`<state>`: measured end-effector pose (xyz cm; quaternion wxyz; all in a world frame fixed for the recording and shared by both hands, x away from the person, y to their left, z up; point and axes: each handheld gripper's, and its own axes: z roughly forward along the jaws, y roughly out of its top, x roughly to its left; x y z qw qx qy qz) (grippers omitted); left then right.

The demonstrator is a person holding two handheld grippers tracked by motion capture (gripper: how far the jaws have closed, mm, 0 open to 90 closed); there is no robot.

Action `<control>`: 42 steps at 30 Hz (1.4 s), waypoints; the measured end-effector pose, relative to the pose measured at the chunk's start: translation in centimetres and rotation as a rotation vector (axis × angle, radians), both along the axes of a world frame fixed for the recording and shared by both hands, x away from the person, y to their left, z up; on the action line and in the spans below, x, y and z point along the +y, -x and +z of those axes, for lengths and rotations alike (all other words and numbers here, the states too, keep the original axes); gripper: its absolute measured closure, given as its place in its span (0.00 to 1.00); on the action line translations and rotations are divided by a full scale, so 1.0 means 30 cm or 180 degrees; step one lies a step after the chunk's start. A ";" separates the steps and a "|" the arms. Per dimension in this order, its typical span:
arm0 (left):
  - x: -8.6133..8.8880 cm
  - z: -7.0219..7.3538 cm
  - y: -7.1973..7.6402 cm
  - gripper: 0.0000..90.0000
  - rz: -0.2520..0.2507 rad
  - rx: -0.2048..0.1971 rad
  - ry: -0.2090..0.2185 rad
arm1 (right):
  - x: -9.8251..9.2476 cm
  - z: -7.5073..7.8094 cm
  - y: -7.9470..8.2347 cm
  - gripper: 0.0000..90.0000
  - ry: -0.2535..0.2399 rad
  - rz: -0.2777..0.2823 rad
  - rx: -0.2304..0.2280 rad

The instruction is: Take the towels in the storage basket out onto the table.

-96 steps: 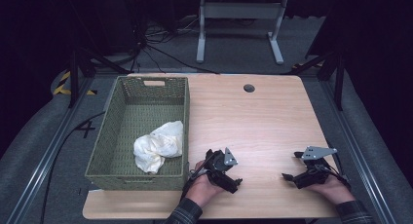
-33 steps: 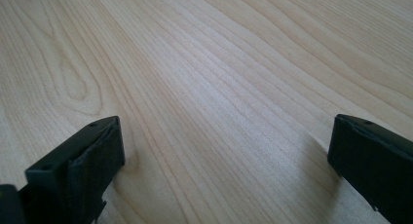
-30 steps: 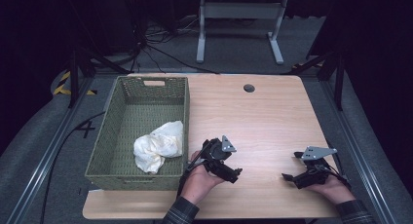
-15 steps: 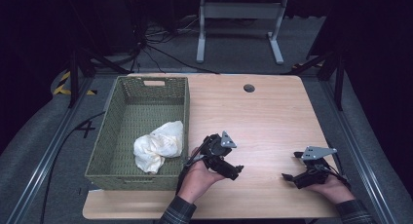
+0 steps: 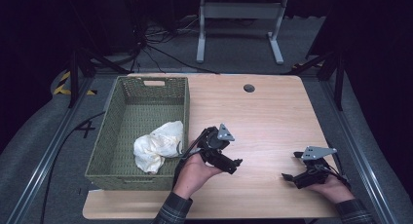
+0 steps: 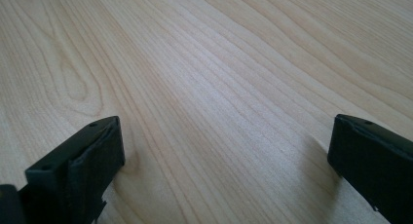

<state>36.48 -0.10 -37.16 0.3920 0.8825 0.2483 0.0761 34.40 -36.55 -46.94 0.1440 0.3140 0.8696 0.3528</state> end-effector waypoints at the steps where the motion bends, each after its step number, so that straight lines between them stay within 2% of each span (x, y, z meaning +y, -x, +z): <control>1: 0.010 0.010 -0.005 0.03 0.0010 -0.0017 0.0021 | 0.000 0.000 0.000 0.00 0.0000 -0.0001 0.0001; 7: 0.049 0.058 -0.026 0.04 0.0015 -0.0055 0.0078 | 0.000 0.000 -0.001 0.00 0.0001 -0.0001 0.0001; 16: 0.121 0.099 -0.051 0.04 0.0086 -0.0056 0.0078 | 0.001 0.000 -0.001 0.00 -0.0005 -0.0005 0.0007; 31: 0.253 0.107 -0.078 0.05 0.0306 -0.0045 0.0071 | 0.001 0.000 -0.001 0.00 -0.0008 -0.0011 0.0009; 42: 0.339 0.115 -0.076 0.06 0.0498 -0.0057 0.0125 | 0.000 -0.001 -0.003 0.00 -0.0011 -0.0047 -0.0002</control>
